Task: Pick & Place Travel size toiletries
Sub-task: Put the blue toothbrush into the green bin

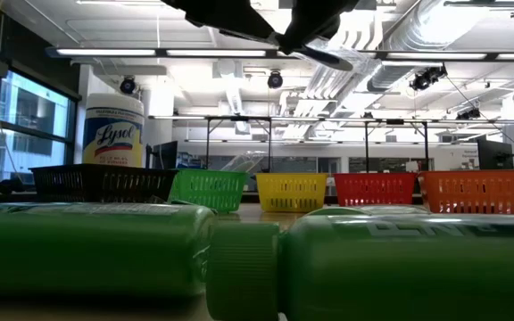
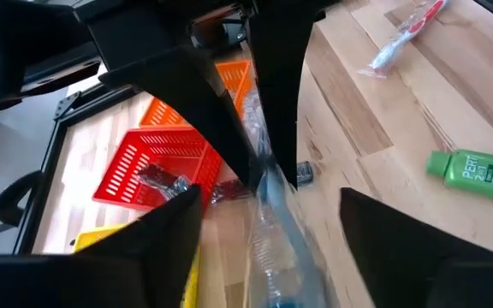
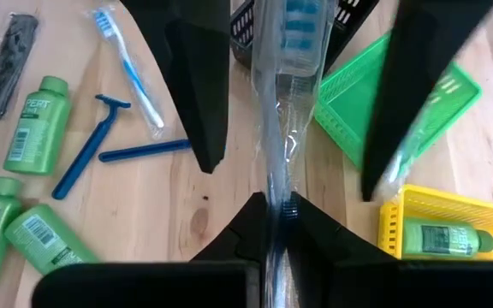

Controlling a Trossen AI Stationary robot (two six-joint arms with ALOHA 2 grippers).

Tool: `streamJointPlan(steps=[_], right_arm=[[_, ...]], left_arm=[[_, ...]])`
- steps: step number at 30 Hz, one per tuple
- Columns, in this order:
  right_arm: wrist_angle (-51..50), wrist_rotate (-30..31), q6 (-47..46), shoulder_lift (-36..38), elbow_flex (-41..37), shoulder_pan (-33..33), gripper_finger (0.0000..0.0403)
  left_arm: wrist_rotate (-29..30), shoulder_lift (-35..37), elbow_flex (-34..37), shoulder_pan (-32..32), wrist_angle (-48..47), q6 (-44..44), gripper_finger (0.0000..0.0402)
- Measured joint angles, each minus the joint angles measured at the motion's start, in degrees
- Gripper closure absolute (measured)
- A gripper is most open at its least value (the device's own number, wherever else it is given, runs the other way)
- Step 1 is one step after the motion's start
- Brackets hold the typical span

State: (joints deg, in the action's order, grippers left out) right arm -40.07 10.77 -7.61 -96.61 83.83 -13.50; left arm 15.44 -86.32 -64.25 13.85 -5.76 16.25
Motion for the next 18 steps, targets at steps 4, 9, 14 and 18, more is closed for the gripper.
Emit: streamJointPlan(steps=[4,9,14,18], right_arm=[[0.05,1.92,0.41,-0.25,0.0,0.0,0.0382],[0.08,2.43,0.45,-0.25,0.0,0.0,0.0382],[0.04,2.78,0.46,-0.26,-0.02,-0.02,0.0382],[0.08,2.84,0.44,-0.29,-0.02,-0.02,0.0382]], left_arm=[[0.0,-0.02,0.02,0.0,-0.11,0.0,0.0222],[0.05,-0.02,0.02,0.0,-0.45,0.0,0.0316],[0.1,-0.02,0.04,-0.02,-0.87,-0.2,0.0361],[0.11,-0.02,0.04,-0.02,-1.33,0.64,0.036]])
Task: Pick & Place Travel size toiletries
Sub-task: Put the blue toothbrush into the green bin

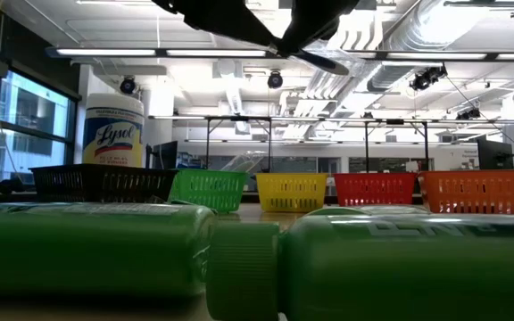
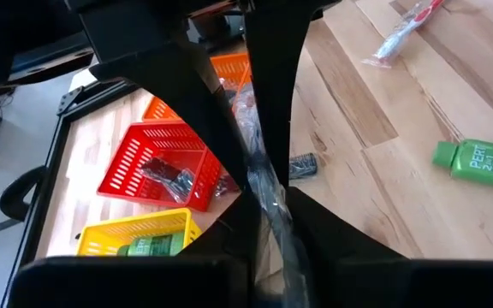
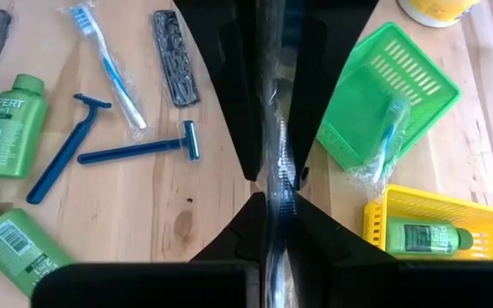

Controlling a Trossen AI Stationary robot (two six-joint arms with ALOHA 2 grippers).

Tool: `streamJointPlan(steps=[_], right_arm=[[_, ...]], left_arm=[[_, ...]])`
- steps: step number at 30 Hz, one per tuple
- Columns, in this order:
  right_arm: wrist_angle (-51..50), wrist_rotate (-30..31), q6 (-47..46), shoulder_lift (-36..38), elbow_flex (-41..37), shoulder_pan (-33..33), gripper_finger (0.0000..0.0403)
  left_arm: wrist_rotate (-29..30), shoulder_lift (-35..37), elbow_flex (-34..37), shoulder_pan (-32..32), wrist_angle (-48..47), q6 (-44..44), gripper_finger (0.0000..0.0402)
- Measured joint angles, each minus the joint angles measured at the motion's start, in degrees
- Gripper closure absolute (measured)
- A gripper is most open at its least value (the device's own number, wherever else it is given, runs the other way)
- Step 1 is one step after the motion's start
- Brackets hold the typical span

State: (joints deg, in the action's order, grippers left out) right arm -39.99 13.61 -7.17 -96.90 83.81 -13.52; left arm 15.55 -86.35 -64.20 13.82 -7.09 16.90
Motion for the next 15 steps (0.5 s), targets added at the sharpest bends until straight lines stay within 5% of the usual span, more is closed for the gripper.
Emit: streamJointPlan(steps=[8,15], right_arm=[[0.78,-0.06,1.76,-0.02,-0.09,0.0,0.0368],[2.42,5.09,4.47,2.0,-0.02,-2.79,0.0277]], left_arm=[[0.2,0.01,0.02,0.02,-0.3,0.71,0.0362],[-0.09,-0.08,0.14,0.11,-1.51,0.91,0.0363]])
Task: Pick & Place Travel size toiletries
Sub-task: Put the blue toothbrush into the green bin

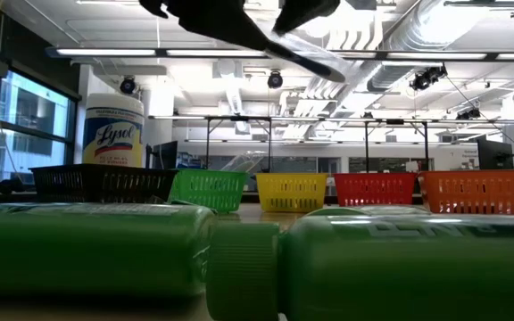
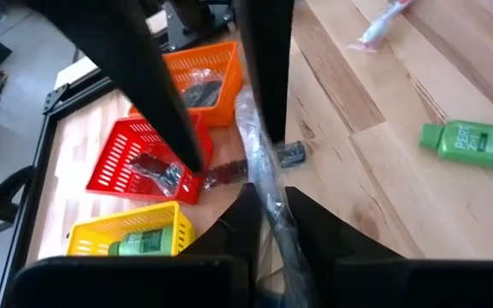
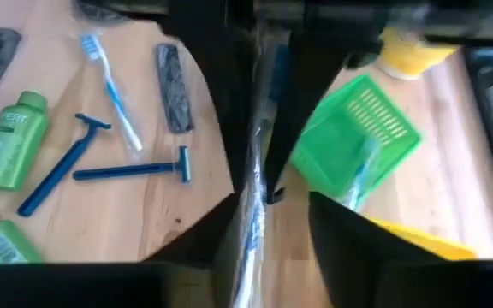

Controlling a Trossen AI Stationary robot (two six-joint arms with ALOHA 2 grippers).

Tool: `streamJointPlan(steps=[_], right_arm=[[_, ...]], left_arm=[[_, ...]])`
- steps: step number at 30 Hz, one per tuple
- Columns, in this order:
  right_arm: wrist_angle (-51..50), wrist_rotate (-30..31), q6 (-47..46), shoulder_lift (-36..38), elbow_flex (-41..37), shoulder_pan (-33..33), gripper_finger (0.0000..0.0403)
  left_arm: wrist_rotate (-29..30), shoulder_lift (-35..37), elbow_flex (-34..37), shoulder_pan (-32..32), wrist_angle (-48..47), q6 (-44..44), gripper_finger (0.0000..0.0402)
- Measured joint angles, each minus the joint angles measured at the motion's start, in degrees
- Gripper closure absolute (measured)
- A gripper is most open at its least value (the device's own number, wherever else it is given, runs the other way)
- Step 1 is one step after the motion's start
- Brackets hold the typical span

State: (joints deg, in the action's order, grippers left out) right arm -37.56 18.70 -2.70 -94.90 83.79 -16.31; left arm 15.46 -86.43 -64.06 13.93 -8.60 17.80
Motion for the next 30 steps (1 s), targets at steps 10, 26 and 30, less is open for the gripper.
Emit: streamJointPlan(steps=[10,26,30], right_arm=[[0.51,8.57,-3.24,6.75,-3.63,-4.74,0.0163],[74.99,-4.14,20.67,25.63,-46.53,-6.82,0.0193],[77.96,-8.3,21.55,23.59,-46.71,-5.35,0.0193]], left_arm=[[1.17,2.44,0.03,0.82,-0.7,2.55,0.0364],[1.07,13.33,-0.09,7.5,6.61,8.95,0.0363],[-0.17,13.3,0.0,7.44,9.8,11.28,0.0363]])
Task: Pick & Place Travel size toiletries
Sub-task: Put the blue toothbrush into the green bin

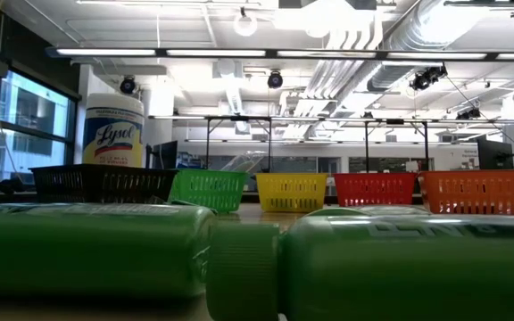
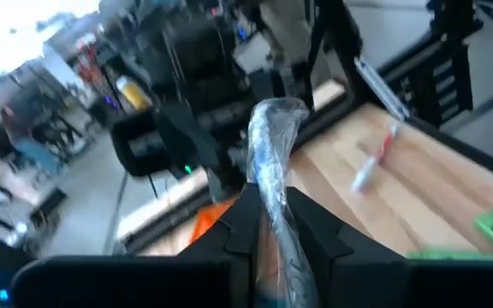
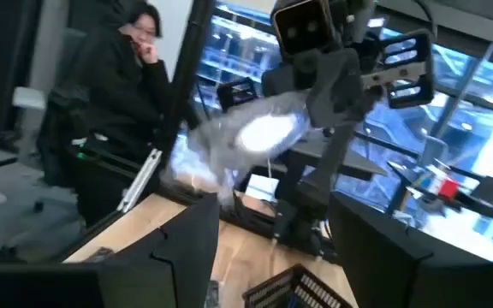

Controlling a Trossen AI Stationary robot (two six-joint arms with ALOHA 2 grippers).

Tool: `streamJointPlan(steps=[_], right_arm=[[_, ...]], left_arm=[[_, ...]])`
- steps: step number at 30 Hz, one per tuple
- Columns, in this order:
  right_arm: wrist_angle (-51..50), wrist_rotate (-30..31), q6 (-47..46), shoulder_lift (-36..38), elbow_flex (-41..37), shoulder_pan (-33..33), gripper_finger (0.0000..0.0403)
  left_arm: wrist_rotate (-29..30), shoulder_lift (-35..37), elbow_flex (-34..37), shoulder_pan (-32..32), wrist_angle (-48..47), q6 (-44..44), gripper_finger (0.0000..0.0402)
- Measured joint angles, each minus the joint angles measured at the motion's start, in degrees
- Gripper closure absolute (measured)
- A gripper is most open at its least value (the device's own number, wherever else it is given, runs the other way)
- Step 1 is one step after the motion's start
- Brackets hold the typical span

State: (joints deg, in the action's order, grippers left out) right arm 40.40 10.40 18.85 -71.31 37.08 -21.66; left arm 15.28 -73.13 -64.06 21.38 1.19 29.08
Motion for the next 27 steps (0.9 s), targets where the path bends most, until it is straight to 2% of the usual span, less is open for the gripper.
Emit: streamJointPlan(steps=[6,11,18,23,27], right_arm=[[2.61,-2.97,1.62,-0.26,0.0,1.21,0.0193],[10.93,-10.24,4.71,-1.66,0.1,1.28,0.0194],[12.56,-11.0,4.55,-6.22,0.05,1.96,0.0194],[25.62,-12.99,5.08,-11.16,0.02,2.67,0.0194],[28.46,-14.93,5.18,-12.78,0.02,3.85,0.0194]], left_arm=[[-0.95,0.35,-0.02,0.01,1.39,1.28,0.0362],[-1.63,0.12,-0.04,0.01,2.13,1.98,0.0362],[-1.57,0.19,-0.04,-0.01,3.51,2.76,0.0362],[-1.52,-0.44,-0.04,-0.01,3.82,3.75,0.0362],[-1.31,-0.98,-0.04,-0.01,3.84,4.13,0.0362]])
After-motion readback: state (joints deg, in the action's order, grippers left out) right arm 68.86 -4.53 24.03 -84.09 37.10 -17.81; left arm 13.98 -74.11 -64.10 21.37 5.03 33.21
